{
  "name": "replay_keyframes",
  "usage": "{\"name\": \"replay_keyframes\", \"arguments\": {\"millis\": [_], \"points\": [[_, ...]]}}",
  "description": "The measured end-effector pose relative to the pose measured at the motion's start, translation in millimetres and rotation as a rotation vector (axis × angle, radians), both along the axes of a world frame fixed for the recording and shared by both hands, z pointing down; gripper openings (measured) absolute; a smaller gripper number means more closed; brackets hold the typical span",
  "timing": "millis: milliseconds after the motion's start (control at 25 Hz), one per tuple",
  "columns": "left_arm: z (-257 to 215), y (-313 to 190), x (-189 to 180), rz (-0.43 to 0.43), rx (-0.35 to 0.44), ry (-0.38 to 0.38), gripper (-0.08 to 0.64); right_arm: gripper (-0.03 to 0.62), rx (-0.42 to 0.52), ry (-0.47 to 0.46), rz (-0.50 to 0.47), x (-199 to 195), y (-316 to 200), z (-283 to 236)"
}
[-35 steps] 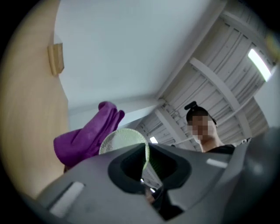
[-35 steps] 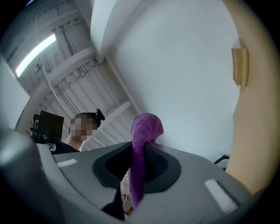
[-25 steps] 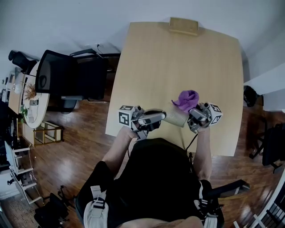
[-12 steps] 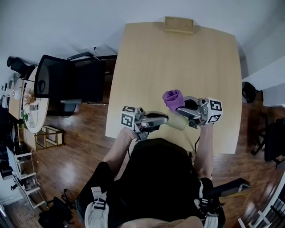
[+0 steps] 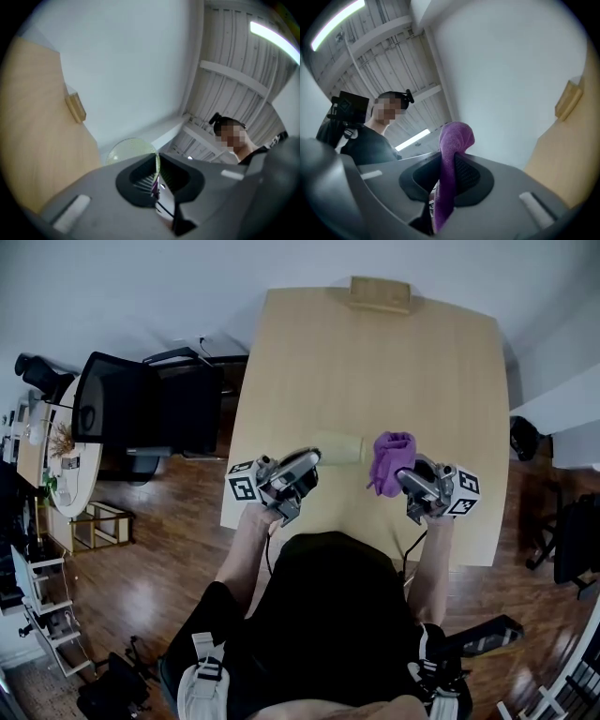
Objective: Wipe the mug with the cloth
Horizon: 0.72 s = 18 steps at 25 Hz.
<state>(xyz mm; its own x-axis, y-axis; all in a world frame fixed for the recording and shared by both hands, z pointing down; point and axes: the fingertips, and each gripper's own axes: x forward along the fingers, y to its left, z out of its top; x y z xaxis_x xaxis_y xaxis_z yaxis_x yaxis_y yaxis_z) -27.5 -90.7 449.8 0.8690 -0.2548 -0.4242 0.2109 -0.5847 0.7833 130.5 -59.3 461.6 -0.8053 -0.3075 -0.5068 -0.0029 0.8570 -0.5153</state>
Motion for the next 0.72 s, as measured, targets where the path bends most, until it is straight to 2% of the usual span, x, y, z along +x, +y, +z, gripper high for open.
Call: {"name": "replay_keyframes", "arguments": {"millis": [120, 200, 320, 400, 560, 640, 720], "points": [[-8.3, -8.6, -2.2, -0.038, 0.027, 0.003, 0.043, 0.061, -0.041, -0.018, 0.143, 2.9, -15.9, -11.3], [-13.2, -7.8, 3.0, -0.044, 0.05, -0.001, 0.043, 0.061, -0.042, -0.054, 0.2, 2.0, -20.4, -28.8], [-19.6, -2.8, 14.6, -0.032, 0.086, -0.009, 0.043, 0.061, -0.032, -0.034, 0.222, -16.3, -23.5, -49.1], [-26.5, 1.1, 18.7, -0.022, 0.095, 0.026, 0.044, 0.061, -0.049, 0.009, 0.239, -29.2, -27.9, -47.1], [-32.9, 6.4, 17.5, -0.004, 0.096, 0.085, 0.044, 0.061, -0.176, -0.013, 0.3, -23.4, -44.4, -17.3], [-31.8, 8.4, 16.8, 0.002, 0.099, 0.086, 0.046, 0.061, -0.234, 0.029, 0.315, -22.9, -49.5, 3.1], [-27.0, 7.3, 12.2, -0.003, 0.086, 0.094, 0.046, 0.061, -0.284, 0.159, 0.346, -25.1, -54.0, 26.0]]}}
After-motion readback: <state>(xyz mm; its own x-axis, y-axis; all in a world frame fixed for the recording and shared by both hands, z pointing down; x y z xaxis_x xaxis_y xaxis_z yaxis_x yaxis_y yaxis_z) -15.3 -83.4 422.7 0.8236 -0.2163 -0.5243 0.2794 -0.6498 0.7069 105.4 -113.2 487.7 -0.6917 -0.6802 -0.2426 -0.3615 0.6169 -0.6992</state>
